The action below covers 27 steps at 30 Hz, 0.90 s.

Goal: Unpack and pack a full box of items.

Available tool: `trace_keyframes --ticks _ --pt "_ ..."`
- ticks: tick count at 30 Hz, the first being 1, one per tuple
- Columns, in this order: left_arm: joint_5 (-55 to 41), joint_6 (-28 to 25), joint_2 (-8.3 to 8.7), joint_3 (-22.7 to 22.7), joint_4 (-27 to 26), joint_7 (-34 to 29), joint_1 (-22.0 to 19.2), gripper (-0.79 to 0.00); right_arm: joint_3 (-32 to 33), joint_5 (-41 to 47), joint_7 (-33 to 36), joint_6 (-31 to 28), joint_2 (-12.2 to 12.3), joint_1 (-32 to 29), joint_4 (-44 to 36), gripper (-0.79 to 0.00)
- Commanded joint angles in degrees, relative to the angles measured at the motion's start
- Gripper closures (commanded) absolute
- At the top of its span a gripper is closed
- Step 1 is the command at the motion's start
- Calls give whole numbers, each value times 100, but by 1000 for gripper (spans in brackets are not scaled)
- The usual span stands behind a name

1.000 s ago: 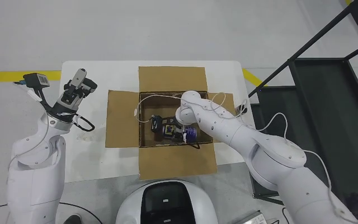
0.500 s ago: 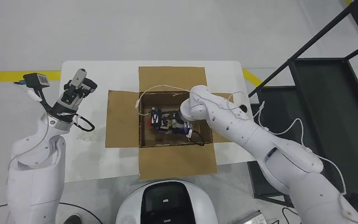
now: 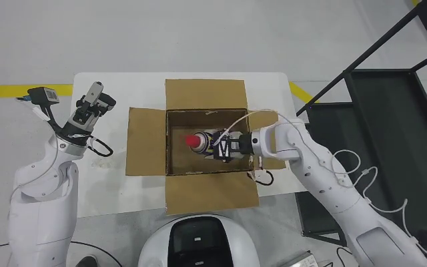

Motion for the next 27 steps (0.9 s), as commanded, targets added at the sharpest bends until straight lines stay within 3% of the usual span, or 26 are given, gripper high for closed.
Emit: trace_keyframes --ticks 1,3,27 --pt "0 0 0 0 0 0 0 -785 272 -196 -449 -30 53 -266 -151 0" --pt "0 0 0 0 0 0 0 -785 387 -321 -689 -29 77 -391 -225 0" --pt "0 0 0 0 0 0 0 -785 387 -321 -689 -29 77 -391 -225 0"
